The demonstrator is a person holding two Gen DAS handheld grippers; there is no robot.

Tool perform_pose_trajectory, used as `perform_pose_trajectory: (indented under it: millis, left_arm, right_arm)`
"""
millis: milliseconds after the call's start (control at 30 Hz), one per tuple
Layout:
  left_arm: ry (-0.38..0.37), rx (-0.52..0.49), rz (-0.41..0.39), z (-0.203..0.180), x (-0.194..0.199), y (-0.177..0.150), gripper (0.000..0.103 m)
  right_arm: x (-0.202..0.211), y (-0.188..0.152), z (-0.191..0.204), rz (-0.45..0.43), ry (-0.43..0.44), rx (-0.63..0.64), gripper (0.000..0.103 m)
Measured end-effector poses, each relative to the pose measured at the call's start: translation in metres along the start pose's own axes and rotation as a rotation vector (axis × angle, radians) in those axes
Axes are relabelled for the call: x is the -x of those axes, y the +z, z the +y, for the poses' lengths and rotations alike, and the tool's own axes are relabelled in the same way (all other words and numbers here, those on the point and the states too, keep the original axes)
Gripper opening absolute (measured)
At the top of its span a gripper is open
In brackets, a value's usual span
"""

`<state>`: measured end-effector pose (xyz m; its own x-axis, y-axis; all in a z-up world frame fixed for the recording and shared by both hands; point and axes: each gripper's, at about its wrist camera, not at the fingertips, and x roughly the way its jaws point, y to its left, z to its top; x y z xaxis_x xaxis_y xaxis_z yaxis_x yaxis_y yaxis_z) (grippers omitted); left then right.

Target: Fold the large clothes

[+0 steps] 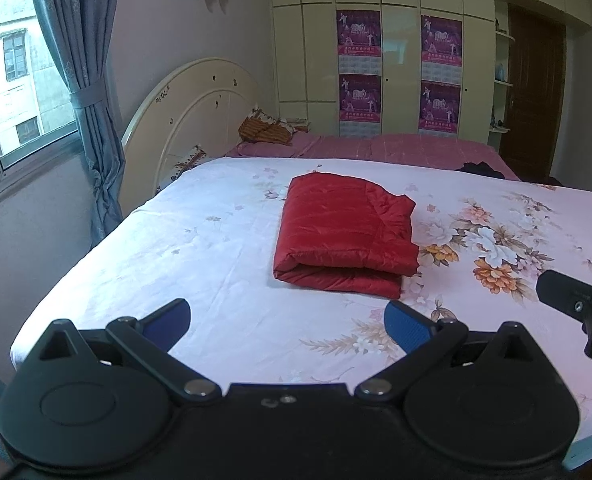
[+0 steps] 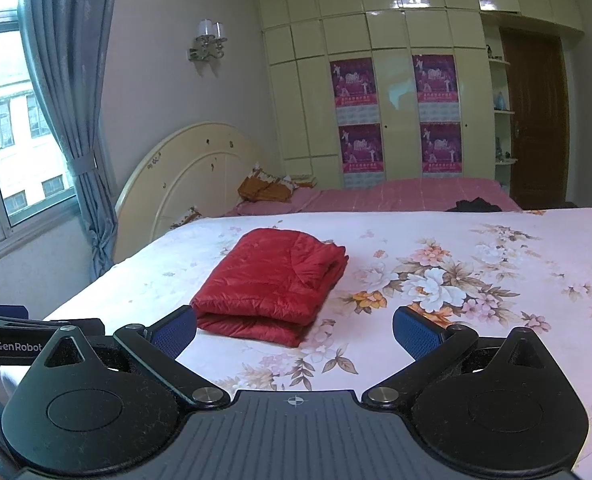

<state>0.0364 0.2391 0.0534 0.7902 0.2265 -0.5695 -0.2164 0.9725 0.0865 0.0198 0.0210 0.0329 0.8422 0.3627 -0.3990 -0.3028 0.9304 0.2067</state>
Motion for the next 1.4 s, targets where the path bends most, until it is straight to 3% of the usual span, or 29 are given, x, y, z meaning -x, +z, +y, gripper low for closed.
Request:
perform_pose_trajectory:
  millis: [933,1400]
  left_arm:
    - [-0.001,-0.009,0.022,-0.004,-0.015,0.001,0.103]
    - [-0.054,0.022,0.065,-0.005,-0.046,0.006,0.102]
  right_arm:
    - [-0.012,-0.002,-0.004,0.017,0.007,-0.008,0.103]
    - [-0.034,-0.002,-0.019,0.05,0.0,-0.024,0.103]
